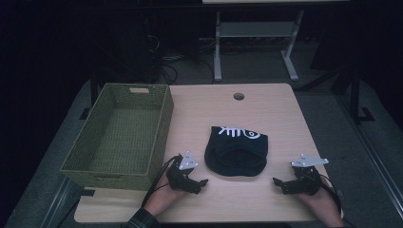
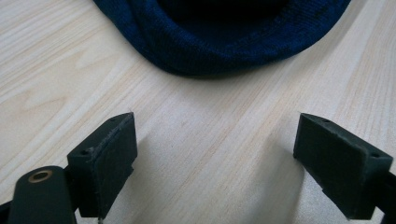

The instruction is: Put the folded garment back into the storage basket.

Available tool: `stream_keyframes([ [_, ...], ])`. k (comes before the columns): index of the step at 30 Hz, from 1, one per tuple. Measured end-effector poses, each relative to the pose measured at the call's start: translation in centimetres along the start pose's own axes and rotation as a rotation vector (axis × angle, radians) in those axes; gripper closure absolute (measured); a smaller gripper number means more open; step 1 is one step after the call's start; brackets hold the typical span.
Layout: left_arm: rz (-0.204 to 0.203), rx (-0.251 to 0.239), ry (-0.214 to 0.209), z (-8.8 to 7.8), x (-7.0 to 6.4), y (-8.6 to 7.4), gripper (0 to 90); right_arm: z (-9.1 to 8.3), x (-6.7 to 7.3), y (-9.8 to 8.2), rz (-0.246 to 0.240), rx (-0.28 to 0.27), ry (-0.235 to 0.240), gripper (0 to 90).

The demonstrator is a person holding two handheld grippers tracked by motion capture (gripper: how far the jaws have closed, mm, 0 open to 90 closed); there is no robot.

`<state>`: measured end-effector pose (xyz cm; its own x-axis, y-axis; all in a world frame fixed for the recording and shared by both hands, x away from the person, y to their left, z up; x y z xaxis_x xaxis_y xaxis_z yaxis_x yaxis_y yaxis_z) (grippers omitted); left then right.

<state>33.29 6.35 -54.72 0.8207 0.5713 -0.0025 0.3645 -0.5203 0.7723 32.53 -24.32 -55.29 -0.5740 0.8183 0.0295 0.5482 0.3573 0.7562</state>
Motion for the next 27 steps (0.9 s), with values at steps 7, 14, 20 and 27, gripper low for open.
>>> stream_keyframes([
  [7,0.003,0.0,-0.001,0.0,0.0,0.0,12.3,-0.5,-0.4,1.4,0.022,-0.005,0.024,16.1],
  [14,0.002,-0.002,0.001,0.1,0.0,0.0,12.4,-0.8,-0.8,3.9,0.028,-0.03,0.069,43.4],
  [20,0.003,-0.001,0.001,0.1,0.0,0.0,12.4,-0.7,-1.0,5.7,0.044,-0.044,0.116,55.6],
  [27,0.002,-0.002,0.001,0.1,0.0,0.0,12.4,-0.1,-1.5,7.9,0.027,-0.062,0.133,71.1],
])
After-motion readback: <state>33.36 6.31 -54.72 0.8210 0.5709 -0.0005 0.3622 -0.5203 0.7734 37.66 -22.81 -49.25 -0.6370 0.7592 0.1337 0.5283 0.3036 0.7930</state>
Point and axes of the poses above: each handheld gripper's, and its own axes: z roughly forward along the jaws, y roughly out of its top, x roughly to its left, the point moved 10 cm from there along z, roughly forward along the jaws, and after that the axes turned 5 degrees about -x, right-handed, at the moved point
